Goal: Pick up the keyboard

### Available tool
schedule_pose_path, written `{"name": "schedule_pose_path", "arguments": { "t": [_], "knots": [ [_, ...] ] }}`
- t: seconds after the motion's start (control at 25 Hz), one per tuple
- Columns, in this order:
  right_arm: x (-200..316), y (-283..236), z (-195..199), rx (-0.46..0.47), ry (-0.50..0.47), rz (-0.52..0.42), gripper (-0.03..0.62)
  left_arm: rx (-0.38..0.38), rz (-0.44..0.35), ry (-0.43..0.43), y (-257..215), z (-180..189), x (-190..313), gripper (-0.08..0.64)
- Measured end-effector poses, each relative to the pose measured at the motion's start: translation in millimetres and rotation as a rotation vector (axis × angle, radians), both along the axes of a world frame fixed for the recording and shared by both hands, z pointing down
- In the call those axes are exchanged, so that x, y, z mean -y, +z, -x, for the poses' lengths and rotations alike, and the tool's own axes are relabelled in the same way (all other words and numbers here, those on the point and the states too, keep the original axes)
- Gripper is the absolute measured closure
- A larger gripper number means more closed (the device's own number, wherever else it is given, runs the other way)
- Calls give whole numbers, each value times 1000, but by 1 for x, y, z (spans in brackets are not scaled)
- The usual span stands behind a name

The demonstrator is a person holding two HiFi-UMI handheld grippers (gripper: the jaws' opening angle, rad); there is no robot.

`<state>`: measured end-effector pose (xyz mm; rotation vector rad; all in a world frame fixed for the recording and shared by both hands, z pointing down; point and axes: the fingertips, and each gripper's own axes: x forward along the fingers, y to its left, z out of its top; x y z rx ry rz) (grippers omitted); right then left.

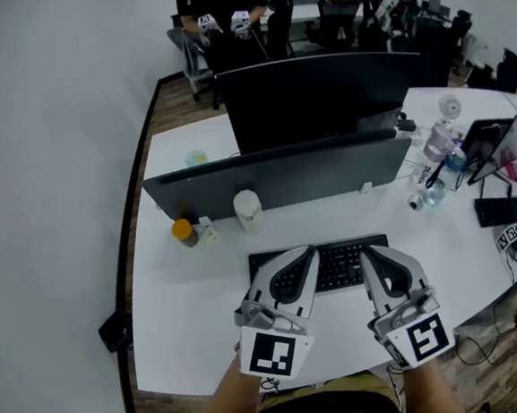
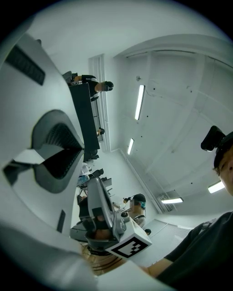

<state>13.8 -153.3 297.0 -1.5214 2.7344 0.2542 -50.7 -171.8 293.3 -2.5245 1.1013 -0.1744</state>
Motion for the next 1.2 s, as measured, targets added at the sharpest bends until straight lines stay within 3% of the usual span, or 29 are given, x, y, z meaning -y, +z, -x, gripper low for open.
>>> {"name": "schedule_pose_path", "arguments": {
  "t": [0.68,0.84,0.96,1.12,1.2],
  "knots": [
    [18,20,-24,-13,6,57,557,6,16,-114,18,9,20,551],
    [26,37,-36,-26,12,130,555,-15,32,-123,28,15,26,549],
    [31,53,-45,-30,9,183,554,-20,53,-145,37,24,29,509],
    [36,71,-58,-43,24,236,554,6,103,-170,56,34,35,488],
    [41,79,-64,-39,25,254,511,-11,127,-182,61,40,37,482]
  ]
}}
